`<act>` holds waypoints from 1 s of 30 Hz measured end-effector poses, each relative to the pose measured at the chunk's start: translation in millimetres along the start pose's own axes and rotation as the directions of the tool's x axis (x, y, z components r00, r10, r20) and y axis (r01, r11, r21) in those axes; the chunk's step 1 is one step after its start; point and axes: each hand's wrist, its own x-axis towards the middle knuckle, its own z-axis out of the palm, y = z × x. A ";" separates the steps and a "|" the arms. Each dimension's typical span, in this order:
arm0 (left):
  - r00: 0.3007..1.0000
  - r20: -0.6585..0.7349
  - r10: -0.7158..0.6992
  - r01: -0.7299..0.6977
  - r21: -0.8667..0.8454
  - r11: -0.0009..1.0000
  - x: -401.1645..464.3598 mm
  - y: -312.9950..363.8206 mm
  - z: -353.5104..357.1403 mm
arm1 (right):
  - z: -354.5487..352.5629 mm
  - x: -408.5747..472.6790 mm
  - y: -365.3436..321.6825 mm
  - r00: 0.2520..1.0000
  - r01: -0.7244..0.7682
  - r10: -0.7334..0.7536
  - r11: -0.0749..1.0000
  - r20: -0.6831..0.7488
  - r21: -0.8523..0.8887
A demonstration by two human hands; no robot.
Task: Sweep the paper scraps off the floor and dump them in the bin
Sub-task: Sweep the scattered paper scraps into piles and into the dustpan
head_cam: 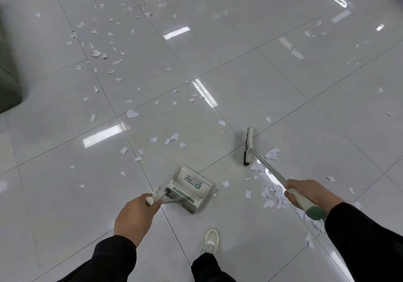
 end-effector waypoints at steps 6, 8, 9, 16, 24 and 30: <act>0.999 -0.036 0.008 -0.008 0.001 1.000 -10.1 -10.4 -8.5 | 47.9 -22.4 15.8 0.995 -0.032 0.034 0.999 0.095 -0.021; 0.999 -0.040 0.012 -0.011 0.026 1.000 -14.4 -18.1 -12.3 | 68.1 -30.2 23.2 0.989 -0.055 0.059 0.998 0.139 -0.031; 0.999 -0.049 0.016 -0.014 0.036 0.999 -21.0 -27.9 -18.0 | 82.8 -38.5 31.7 0.985 -0.058 0.064 0.998 0.158 -0.038; 0.997 0.021 0.077 -0.079 0.139 0.987 -47.8 -80.4 -31.9 | 150.2 -78.5 96.2 0.960 -0.124 0.135 0.991 0.245 -0.060; 0.996 0.059 0.069 -0.079 0.198 0.977 -80.5 -110.5 -11.6 | 115.3 -73.1 150.8 0.958 -0.181 0.200 0.978 0.207 -0.106; 0.991 0.084 0.107 -0.123 0.209 0.970 -102.9 -68.6 23.8 | -0.7 -54.7 153.0 0.981 -0.146 0.165 0.975 0.105 -0.170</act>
